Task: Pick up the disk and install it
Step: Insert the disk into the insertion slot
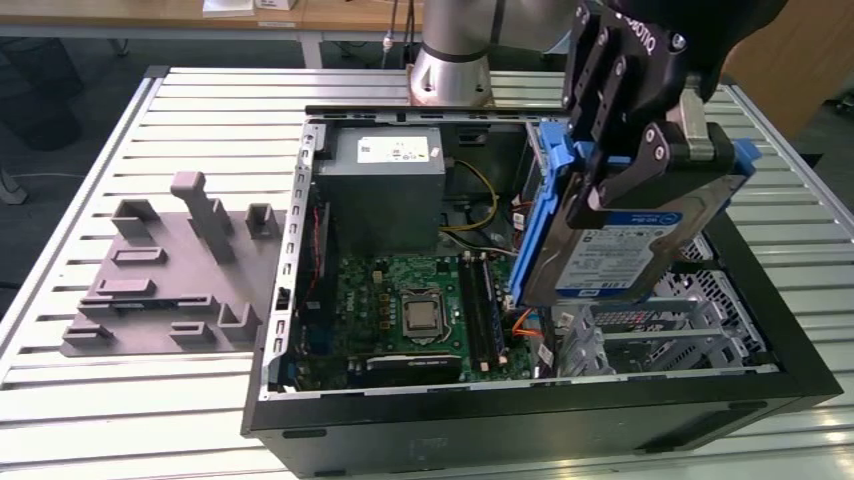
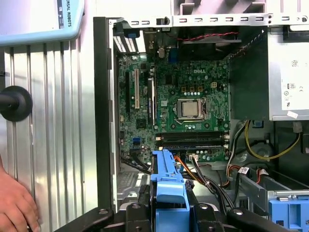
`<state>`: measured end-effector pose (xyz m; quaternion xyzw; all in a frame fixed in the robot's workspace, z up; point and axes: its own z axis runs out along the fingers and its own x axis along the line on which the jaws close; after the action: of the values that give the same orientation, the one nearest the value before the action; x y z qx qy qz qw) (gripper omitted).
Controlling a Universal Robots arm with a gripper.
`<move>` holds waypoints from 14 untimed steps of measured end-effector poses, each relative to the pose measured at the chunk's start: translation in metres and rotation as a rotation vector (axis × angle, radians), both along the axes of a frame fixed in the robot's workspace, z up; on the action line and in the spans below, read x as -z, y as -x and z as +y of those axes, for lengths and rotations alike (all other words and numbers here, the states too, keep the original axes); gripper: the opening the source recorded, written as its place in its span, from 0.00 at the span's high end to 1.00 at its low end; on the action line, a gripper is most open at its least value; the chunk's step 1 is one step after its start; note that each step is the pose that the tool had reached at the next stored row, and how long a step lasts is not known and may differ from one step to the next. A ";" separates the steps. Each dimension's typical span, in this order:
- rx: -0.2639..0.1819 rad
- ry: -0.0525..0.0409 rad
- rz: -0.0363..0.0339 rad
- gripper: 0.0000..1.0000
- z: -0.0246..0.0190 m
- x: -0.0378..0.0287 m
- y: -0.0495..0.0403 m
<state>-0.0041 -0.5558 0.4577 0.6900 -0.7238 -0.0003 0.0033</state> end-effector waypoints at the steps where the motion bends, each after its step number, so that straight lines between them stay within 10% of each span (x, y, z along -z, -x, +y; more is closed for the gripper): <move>1: 0.000 0.0002 0.0001 0.64 -0.0001 0.0002 -0.0013; 14: 0.000 0.0003 0.0001 0.64 -0.0003 0.0027 -0.0235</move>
<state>0.0195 -0.5561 0.4550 0.6901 -0.7237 -0.0002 0.0035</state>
